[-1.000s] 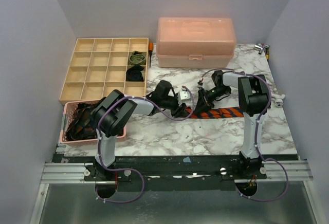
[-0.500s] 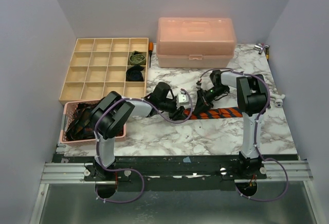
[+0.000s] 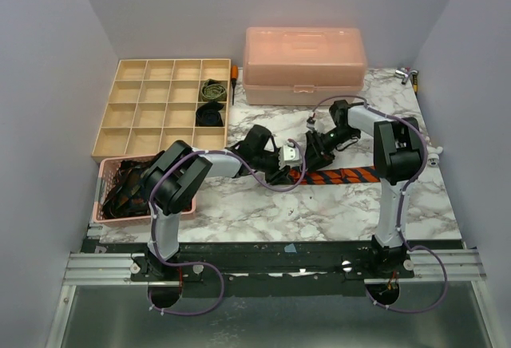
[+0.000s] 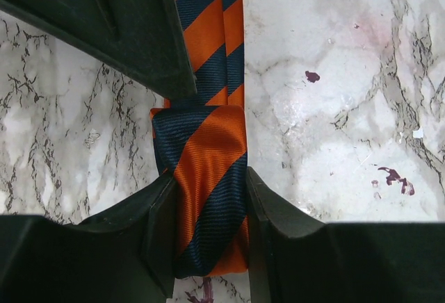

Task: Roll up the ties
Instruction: Roll the tie at the center of the board.

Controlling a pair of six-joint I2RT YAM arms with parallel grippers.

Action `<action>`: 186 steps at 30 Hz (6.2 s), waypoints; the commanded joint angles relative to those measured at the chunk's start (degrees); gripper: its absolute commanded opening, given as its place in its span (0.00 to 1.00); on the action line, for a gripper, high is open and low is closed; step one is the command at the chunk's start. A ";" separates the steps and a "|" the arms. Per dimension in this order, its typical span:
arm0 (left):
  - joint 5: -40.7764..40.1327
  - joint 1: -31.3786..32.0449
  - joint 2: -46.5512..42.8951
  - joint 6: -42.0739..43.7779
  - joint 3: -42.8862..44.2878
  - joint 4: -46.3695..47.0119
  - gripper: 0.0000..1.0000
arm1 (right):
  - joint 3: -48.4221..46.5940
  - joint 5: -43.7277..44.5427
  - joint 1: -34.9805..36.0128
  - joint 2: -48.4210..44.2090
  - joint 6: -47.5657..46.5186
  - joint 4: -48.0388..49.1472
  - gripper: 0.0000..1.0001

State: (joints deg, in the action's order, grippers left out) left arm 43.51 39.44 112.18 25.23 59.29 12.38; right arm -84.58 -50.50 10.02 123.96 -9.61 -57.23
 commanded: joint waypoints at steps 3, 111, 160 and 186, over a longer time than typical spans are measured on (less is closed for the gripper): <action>-6.41 0.31 3.92 3.02 -1.54 -9.39 0.32 | -0.58 -3.33 2.86 -2.55 -1.10 -0.20 0.54; -10.35 2.18 6.82 -0.91 5.61 -19.26 0.05 | -4.09 -5.09 1.92 5.85 -5.72 -4.78 0.02; -8.66 4.50 9.99 -19.78 -10.30 43.14 0.45 | -8.94 16.41 5.08 18.13 1.13 -2.80 0.00; -13.38 2.20 10.00 -3.87 4.72 -14.16 0.00 | -17.52 -1.68 -9.27 9.36 -12.44 -17.57 0.25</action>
State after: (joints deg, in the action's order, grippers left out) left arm 33.89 42.39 118.61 16.38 64.51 20.80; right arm -100.27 -51.22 3.79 134.13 -17.93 -71.33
